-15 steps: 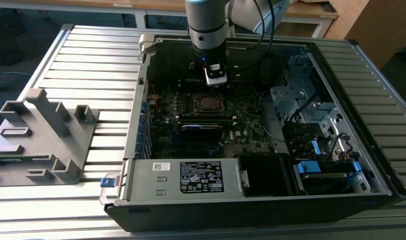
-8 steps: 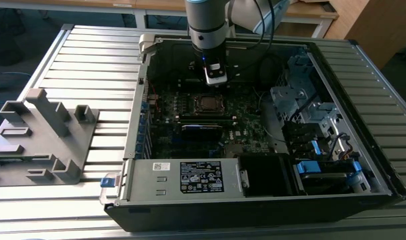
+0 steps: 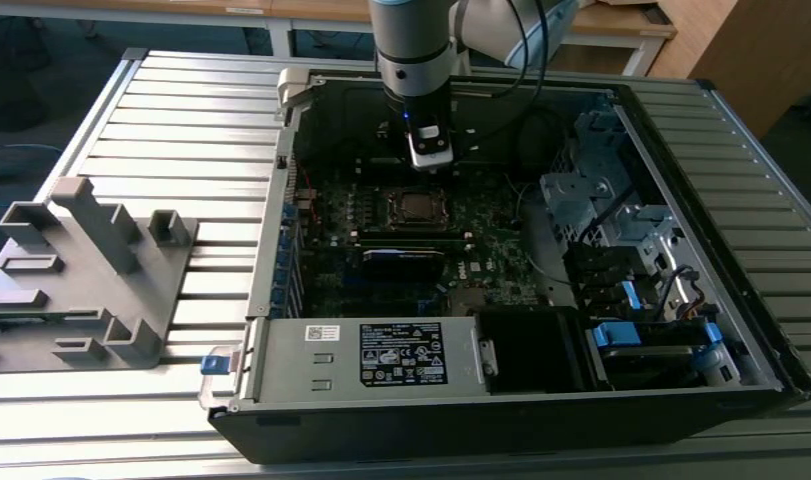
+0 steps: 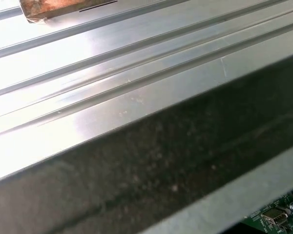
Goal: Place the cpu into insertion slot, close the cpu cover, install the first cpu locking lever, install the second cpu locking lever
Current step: 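Install the first cpu locking lever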
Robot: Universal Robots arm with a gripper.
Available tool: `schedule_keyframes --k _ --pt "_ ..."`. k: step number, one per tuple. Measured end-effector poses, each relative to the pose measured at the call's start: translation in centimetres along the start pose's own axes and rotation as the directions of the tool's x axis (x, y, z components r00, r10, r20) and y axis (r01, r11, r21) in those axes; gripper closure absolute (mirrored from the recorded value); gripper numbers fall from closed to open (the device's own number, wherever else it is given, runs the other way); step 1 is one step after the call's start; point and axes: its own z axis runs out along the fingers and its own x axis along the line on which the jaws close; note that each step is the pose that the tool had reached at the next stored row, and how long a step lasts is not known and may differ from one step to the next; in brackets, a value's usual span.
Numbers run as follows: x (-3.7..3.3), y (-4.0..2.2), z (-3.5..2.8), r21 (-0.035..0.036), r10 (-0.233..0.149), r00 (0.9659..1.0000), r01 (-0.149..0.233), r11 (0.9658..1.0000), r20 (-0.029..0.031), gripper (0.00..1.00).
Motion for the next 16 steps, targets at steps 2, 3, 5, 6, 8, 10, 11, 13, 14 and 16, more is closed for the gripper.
schedule_keyframes --k 2,3,5,6,8,10,11,13,14,16 --pt "0.0 0.0 0.0 0.0001 0.0 1.0 0.0 1.0 0.0 0.9" --pt "0.0 0.0 0.0 0.0001 0.0 1.0 0.0 1.0 0.0 0.9" --pt "0.01 0.0 0.01 0.0003 0.0 1.0 0.0 1.0 0.001 0.9" --pt "0.01 0.01 0.02 0.001 0.0 1.0 0.0 1.0 0.0028 0.9" --pt "-0.01 0.0 0.03 0.0042 -0.001 1.0 0.001 1.0 0.0051 0.9" --pt "-0.01 -0.01 0.03 0.0058 -0.002 1.0 0.002 1.0 0.006 0.9" --pt "-0.01 -0.01 0.03 0.0059 -0.002 1.0 0.002 1.0 0.006 0.9" --pt "-0.01 -0.01 0.03 0.0059 -0.002 1.0 0.002 1.0 0.006 0.9" --pt "-0.01 -0.01 0.03 0.0059 -0.002 1.0 0.002 1.0 0.006 0.9" --pt "-0.02 -0.02 0.03 0.0064 -0.002 1.0 0.002 1.0 0.0062 0.9"
